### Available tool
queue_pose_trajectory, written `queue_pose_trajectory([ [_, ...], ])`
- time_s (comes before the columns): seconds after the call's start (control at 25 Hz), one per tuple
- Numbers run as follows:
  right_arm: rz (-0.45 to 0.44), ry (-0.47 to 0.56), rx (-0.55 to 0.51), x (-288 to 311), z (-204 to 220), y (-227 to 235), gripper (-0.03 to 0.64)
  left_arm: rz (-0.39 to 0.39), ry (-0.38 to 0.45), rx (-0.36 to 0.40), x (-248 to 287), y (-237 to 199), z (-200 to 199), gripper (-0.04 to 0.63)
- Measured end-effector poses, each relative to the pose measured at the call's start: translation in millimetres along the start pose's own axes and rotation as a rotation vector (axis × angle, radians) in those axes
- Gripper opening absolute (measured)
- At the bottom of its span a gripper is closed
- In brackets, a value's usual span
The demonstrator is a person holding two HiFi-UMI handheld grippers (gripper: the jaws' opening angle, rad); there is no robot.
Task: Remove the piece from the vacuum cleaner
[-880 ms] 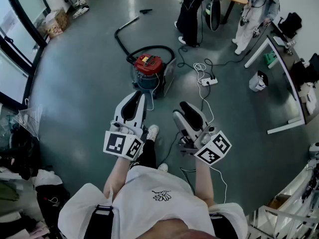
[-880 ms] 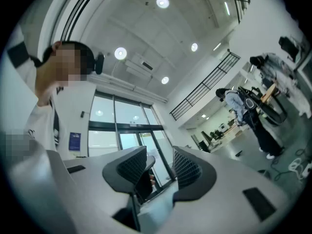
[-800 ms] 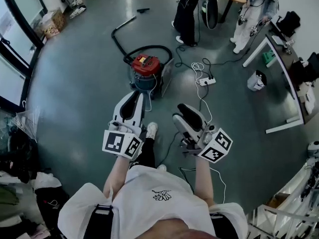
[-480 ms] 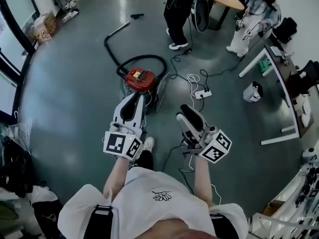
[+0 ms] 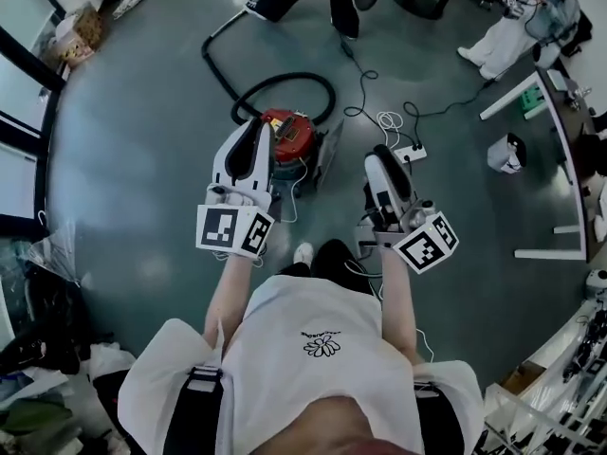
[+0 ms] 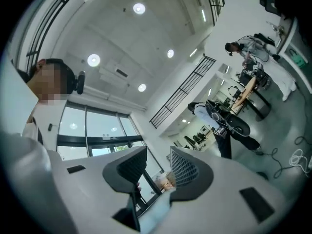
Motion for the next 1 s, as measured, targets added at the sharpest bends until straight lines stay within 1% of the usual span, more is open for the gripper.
queue_pose_trajectory([
  [0.12, 0.046, -0.031, 0.009, 13, -5, 32, 0.155, -0.024, -0.052, 0.007, 17, -7, 17, 0.048],
  [0.24, 0.091, -0.093, -0.038, 32, -8, 60, 0.155, -0.039, -0.120, 0.026, 43, -19, 36, 0.048],
  [0.32, 0.116, -0.147, -0.046, 44, -2, 84, 0.155, -0.031, -0.191, 0.062, 63, -27, 60, 0.048],
  [0.4, 0.145, -0.211, -0.014, 47, 12, 113, 0.155, -0.010, -0.296, 0.092, 80, -33, 96, 0.048],
  [0.48, 0.184, -0.283, 0.012, 52, 31, 147, 0.155, 0.013, -0.414, 0.117, 100, -44, 138, 0.048],
  [0.56, 0.219, -0.362, 0.014, 61, 51, 192, 0.155, 0.029, -0.520, 0.160, 125, -59, 185, 0.048],
  [0.64, 0.255, -0.439, 0.008, 67, 75, 244, 0.155, 0.047, -0.601, 0.206, 148, -77, 241, 0.048],
  [0.72, 0.305, -0.501, 0.022, 64, 113, 292, 0.156, 0.065, -0.697, 0.243, 159, -98, 305, 0.048],
  [0.8, 0.360, -0.557, 0.054, 54, 158, 330, 0.156, 0.083, -0.817, 0.251, 158, -118, 370, 0.048],
  [0.88, 0.410, -0.604, 0.073, 46, 197, 366, 0.156, 0.095, -0.925, 0.242, 156, -133, 430, 0.048],
  [1.0, 0.492, -0.648, 0.061, 45, 241, 420, 0.156, 0.086, -1.038, 0.248, 156, -152, 501, 0.048],
])
Point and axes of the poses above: the fingertips, and each gripper's own axes: x forward along the fingers, y to its right, z out of its underside, the point moved 10 cm from there along -x, backward along the fingers, and after that the axes turned 3 degrees about y, right-handed, at the moved point
